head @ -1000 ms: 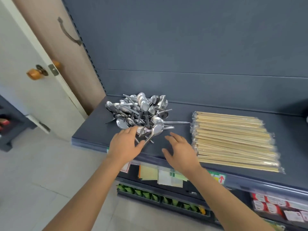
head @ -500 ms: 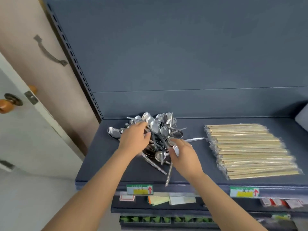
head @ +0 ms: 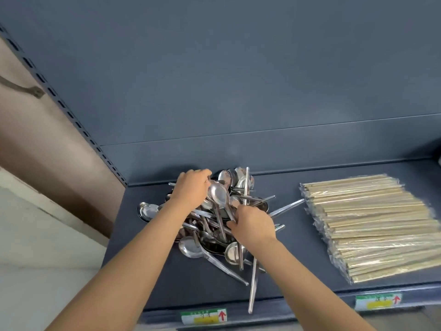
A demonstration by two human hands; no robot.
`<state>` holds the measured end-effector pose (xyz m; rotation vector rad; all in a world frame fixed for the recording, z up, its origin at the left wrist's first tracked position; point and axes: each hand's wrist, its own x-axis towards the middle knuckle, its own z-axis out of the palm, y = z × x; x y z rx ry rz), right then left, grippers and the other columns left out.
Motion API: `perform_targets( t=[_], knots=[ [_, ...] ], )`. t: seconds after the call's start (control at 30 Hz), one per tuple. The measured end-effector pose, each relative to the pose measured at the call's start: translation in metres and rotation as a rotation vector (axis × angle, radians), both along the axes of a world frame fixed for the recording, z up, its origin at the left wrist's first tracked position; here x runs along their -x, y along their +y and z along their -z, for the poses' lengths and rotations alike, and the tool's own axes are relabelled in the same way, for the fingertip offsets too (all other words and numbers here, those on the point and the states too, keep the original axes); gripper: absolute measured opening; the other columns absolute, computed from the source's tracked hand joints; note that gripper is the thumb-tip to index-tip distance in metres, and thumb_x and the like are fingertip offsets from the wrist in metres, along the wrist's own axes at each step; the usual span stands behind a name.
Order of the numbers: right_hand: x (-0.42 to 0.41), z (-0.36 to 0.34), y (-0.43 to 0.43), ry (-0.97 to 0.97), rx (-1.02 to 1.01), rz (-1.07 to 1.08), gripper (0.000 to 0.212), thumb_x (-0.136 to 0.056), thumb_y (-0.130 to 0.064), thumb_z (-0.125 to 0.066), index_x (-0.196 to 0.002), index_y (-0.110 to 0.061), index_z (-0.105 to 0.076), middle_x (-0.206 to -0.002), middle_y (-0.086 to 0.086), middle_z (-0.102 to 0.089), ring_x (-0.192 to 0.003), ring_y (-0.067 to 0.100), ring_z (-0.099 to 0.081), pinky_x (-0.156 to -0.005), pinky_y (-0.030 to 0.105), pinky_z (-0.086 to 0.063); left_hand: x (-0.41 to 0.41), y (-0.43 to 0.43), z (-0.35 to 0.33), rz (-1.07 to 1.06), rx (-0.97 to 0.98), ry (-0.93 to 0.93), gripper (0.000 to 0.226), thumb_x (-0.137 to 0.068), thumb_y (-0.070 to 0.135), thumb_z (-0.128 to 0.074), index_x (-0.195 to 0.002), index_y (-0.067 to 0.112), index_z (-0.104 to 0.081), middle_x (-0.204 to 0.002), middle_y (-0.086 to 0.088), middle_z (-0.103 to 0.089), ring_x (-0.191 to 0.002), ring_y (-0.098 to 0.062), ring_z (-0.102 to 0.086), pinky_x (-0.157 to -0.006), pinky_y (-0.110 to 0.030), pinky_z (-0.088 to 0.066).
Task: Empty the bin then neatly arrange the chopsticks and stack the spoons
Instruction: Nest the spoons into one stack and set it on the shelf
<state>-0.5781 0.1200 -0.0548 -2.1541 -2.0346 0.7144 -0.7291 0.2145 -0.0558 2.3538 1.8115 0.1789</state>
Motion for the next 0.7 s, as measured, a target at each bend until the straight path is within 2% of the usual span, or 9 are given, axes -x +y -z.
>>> perform_targets(
  t=[0.1,0.23,0.37,0.47,0.53,0.6,0.67,0.7],
  knots=[
    [0.002,0.006,0.005,0.129,0.016,0.076,0.016,-0.093,-0.03,-0.054,-0.09,-0.014,-0.055,-0.083,0.003,-0.06,-0.076,0.023,-0.054,-0.065,0.028,-0.041,0.003,0.011,0.006,0.035,0.013,0.006,0.03,-0.099,0.02,-0.046,-0.127,0.019,-0.056,-0.118,-0.001,-0.063,-0.111,-0.024,-0.053,-0.095,-0.039,-0.037],
    [0.002,0.009,0.003,0.349,-0.042,0.304,0.019,-0.095,-0.029,-0.051,-0.09,-0.013,-0.06,-0.07,-0.002,-0.059,-0.064,0.018,-0.055,-0.059,0.028,-0.041,0.009,0.021,0.009,0.097,-0.009,-0.026,0.026,-0.098,0.017,-0.047,-0.117,0.023,-0.064,-0.113,0.001,-0.065,-0.108,-0.023,-0.053,-0.091,-0.037,-0.034],
    [0.008,0.008,-0.006,0.497,-0.179,0.542,0.02,-0.096,-0.026,-0.05,-0.083,-0.014,-0.06,-0.068,-0.003,-0.065,-0.061,0.015,-0.057,-0.056,0.027,-0.043,0.022,0.029,0.005,0.11,0.089,-0.212,0.025,-0.095,0.012,-0.048,-0.111,0.019,-0.067,-0.107,-0.006,-0.065,-0.102,-0.026,-0.056,-0.09,-0.037,-0.043],
    [0.013,0.004,-0.015,0.699,-0.27,0.726,0.015,-0.094,-0.019,-0.055,-0.083,-0.014,-0.064,-0.065,-0.003,-0.069,-0.049,0.011,-0.055,-0.053,0.026,-0.047,0.035,0.03,-0.015,0.09,0.145,-0.368,0.025,-0.095,0.011,-0.047,-0.105,0.016,-0.07,-0.098,-0.001,-0.064,-0.091,-0.019,-0.057,-0.078,-0.027,-0.042],
    [0.014,0.002,-0.019,0.891,-0.315,0.86,0.01,-0.093,-0.011,-0.057,-0.093,-0.009,-0.067,-0.068,0.002,-0.072,-0.054,0.016,-0.061,-0.052,0.027,-0.049,0.049,0.028,-0.03,0.026,0.198,-0.521,0.02,-0.092,0.014,-0.052,-0.089,0.017,-0.071,-0.085,0.003,-0.067,-0.079,-0.015,-0.059,-0.07,-0.025,-0.042],
    [0.017,-0.001,-0.025,1.079,-0.329,0.942,0.013,-0.09,-0.003,-0.059,-0.1,-0.001,-0.067,-0.072,0.009,-0.073,-0.06,0.02,-0.064,-0.051,0.026,-0.051,0.063,0.025,-0.039,-0.062,0.33,-0.836,0.019,-0.087,0.011,-0.059,-0.073,0.015,-0.07,-0.071,0.002,-0.066,-0.063,-0.012,-0.058,-0.065,-0.026,-0.044],
    [0.023,-0.005,-0.03,1.175,-0.305,0.93,0.016,-0.088,0.0,-0.058,-0.101,0.001,-0.068,-0.077,0.013,-0.074,-0.063,0.022,-0.067,-0.054,0.026,-0.053,0.066,0.016,-0.042,-0.191,0.484,-1.114,0.013,-0.086,0.009,-0.063,-0.076,0.011,-0.071,-0.071,-0.001,-0.068,-0.055,-0.01,-0.057,-0.059,-0.023,-0.044],
    [0.029,-0.007,-0.033,1.194,-0.288,0.898,0.017,-0.088,0.001,-0.057,-0.101,0.0,-0.068,-0.08,0.013,-0.074,-0.065,0.022,-0.068,-0.056,0.026,-0.054,0.064,0.01,-0.04,-0.248,0.52,-1.176,0.009,-0.086,0.01,-0.064,-0.082,0.01,-0.072,-0.075,-0.003,-0.069,-0.056,-0.011,-0.058,-0.058,-0.022,-0.044]
  ],
)
